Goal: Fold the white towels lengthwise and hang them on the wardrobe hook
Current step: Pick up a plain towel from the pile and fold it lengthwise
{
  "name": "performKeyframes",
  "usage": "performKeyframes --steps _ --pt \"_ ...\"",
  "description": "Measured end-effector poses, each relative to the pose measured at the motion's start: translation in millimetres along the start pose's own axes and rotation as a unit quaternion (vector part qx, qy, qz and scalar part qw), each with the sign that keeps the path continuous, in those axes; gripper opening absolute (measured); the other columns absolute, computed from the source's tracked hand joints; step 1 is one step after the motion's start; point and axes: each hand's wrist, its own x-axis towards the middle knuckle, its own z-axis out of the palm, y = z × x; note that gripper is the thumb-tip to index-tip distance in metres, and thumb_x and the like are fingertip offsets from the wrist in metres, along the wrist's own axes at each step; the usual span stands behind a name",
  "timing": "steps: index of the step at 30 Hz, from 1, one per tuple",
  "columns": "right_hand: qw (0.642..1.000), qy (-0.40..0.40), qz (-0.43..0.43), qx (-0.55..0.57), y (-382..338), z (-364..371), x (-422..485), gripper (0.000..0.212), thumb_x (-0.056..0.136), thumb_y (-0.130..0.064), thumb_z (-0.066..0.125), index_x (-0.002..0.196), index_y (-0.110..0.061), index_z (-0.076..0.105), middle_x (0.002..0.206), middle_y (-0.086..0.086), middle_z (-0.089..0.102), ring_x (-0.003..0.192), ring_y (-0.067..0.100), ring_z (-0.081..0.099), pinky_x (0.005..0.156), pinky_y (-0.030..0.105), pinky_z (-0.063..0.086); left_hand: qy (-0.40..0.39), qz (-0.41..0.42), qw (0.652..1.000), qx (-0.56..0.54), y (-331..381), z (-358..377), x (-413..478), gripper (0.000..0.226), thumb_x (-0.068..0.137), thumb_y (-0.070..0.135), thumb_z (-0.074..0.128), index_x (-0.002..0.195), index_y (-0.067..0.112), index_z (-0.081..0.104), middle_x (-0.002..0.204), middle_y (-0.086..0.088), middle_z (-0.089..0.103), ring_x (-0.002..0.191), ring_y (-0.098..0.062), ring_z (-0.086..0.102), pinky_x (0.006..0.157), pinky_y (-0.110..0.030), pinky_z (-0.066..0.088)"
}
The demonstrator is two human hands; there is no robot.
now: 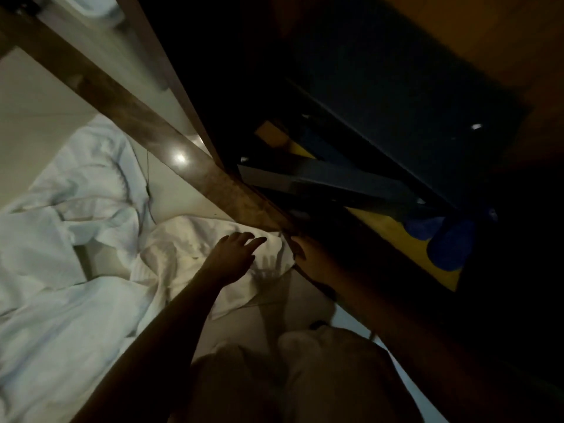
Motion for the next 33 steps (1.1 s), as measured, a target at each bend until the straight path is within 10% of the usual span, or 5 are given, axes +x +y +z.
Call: performKeyframes --steps 11,16,22,26,33 --pt "0.993 0.086 -0.022 -0.071 28 90 116 0.057 0.100 -0.027 0.048 0.152 -0.017 0.026 0.156 0.005 0.027 0.141 0.023 0.030 0.112 0.028 0.023 0.086 0.014 0.995 0.041 -84 95 83 0.057 0.096 0.033 0.049 0.148 0.029 0.028 0.144 -0.011 0.037 0.130 -0.030 0.038 0.103 -0.042 0.035" --pt "0.981 0.169 -0.089 -0.037 12 79 105 0.031 0.085 0.008 0.062 0.115 0.004 0.064 0.122 0.023 0.061 0.117 0.028 0.058 0.098 0.024 0.041 0.093 0.039 0.995 0.005 -76 83 74 0.042 0.095 0.019 0.051 0.136 0.017 0.048 0.128 -0.014 0.052 0.110 -0.032 0.055 0.094 -0.039 0.042" --pt "0.967 0.236 -0.096 0.013 -27 1 10 0.028 0.096 -0.002 0.053 0.122 -0.002 0.064 0.126 0.022 0.059 0.117 0.035 0.056 0.101 0.033 0.038 0.194 -0.063 0.977 -0.068 -43 -28 2 0.036 0.097 0.033 0.045 0.126 0.054 0.049 0.131 0.001 0.055 0.106 -0.025 0.060 0.086 -0.035 0.051" --pt "0.931 0.306 -0.193 0.055 -84 -76 -84 0.019 0.085 0.004 0.060 0.096 0.003 0.075 0.089 0.020 0.071 0.082 0.034 0.069 0.075 0.033 0.054 0.213 0.109 0.971 -0.023 -22 -119 -63 0.061 0.075 0.004 0.075 0.132 0.015 0.056 0.100 -0.016 0.060 0.066 -0.028 0.062 0.050 -0.032 0.052" --pt "0.914 0.339 -0.201 0.093 -187 -220 -244 0.022 0.093 0.002 0.056 0.109 -0.003 0.070 0.098 0.010 0.066 0.092 0.012 0.058 0.079 0.006 0.039 0.357 0.131 0.924 -0.040 33 -324 -175 0.039 0.088 0.013 0.063 0.125 0.018 0.055 0.097 -0.010 0.064 0.069 -0.028 0.066 0.053 -0.030 0.051"
